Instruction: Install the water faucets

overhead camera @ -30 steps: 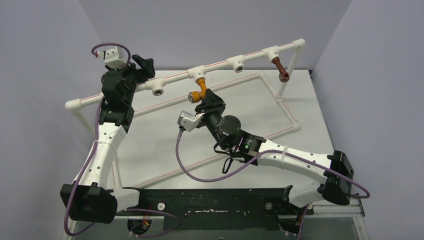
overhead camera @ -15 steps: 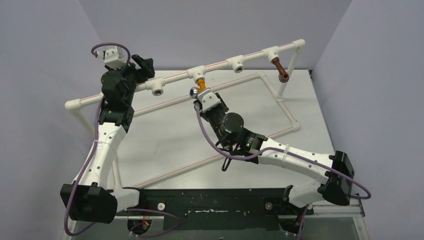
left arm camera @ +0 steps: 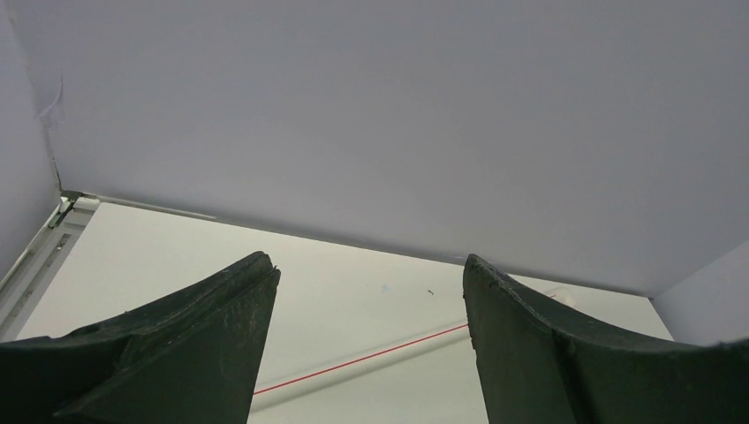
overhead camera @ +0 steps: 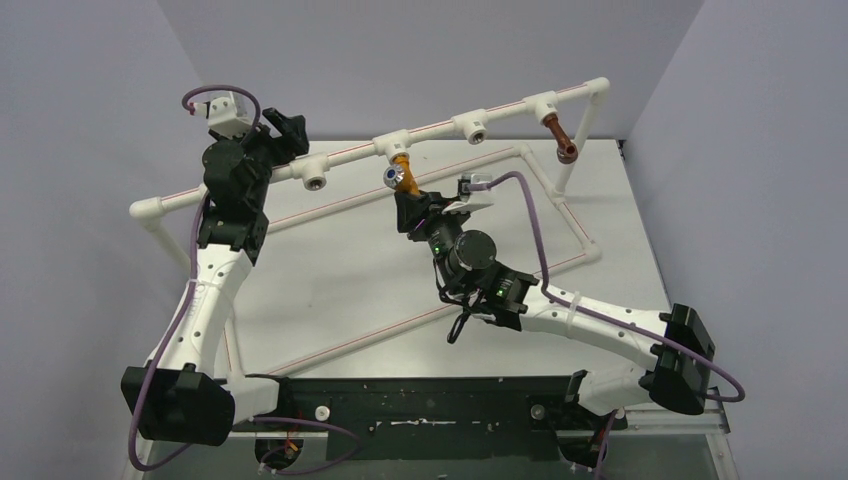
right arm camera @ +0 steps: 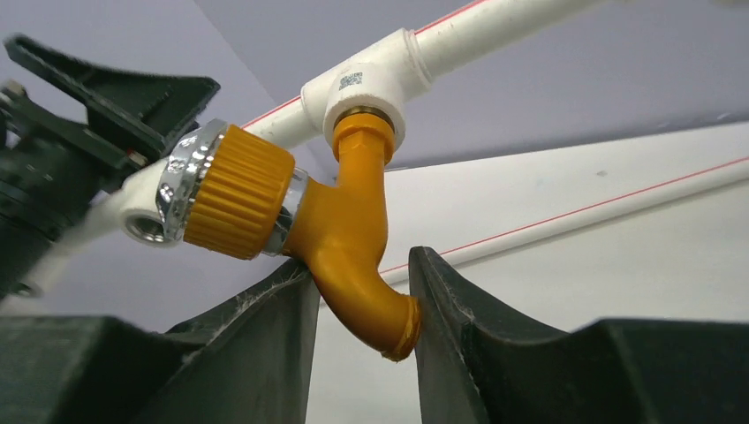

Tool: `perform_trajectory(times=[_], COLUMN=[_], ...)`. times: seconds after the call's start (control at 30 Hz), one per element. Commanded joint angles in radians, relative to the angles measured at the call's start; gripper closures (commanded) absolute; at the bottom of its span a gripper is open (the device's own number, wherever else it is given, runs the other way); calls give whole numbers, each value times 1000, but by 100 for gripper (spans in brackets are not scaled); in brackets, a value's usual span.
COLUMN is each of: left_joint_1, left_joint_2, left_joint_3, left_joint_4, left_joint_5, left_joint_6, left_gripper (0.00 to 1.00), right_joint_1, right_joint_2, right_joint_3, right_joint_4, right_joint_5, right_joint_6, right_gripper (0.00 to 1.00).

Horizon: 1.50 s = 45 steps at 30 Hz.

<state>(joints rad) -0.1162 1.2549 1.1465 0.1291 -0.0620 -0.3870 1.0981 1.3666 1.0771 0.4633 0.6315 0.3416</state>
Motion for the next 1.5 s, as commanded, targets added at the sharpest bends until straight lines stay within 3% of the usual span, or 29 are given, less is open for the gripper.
perform_trajectory(times=[0.0, 0.1, 0.27, 0.33, 0.5, 0.7, 0.9, 1.2, 1.33, 1.47], left_joint_1=[-78, -80, -82, -83, -83, -83, -82, -83, -83, -83], left_joint_2=[159, 157, 151, 149, 154, 155, 155, 158, 156, 158], left_joint_3=[-152, -152, -151, -151, -150, -150, -151, -148, -149, -148], left_joint_4=[-499, -500, -500, -501, -502, -505, -506, -505, -506, -505], left_joint_5=[180, 179, 174, 174, 174, 166, 161, 167, 168, 168], left_joint_6=[37, 37, 39, 39, 39, 40, 43, 40, 40, 40], left_gripper=[26, 26, 26, 26, 26, 26, 26, 26, 26, 26], right_joint_1=[-30, -32, -26, -27, -27, -34, -40, -42, -42, -41], right_joint_2=[4, 1, -22, -47, -115, -199, -282, -401, -410, -400], right_joint_3=[-29, -31, -3, -22, -33, -50, -47, -15, 3, 8], right_joint_4=[212, 218, 147, 139, 31, -163, -306, -423, -435, -427], right_joint_5=[-32, -51, -83, -102, -181, -198, -226, -231, -262, -342], right_joint_6=[580, 605, 503, 469, 348, 261, 113, -163, -346, -631], right_gripper=[100, 100, 97, 87, 45, 27, 20, 19, 19, 18])
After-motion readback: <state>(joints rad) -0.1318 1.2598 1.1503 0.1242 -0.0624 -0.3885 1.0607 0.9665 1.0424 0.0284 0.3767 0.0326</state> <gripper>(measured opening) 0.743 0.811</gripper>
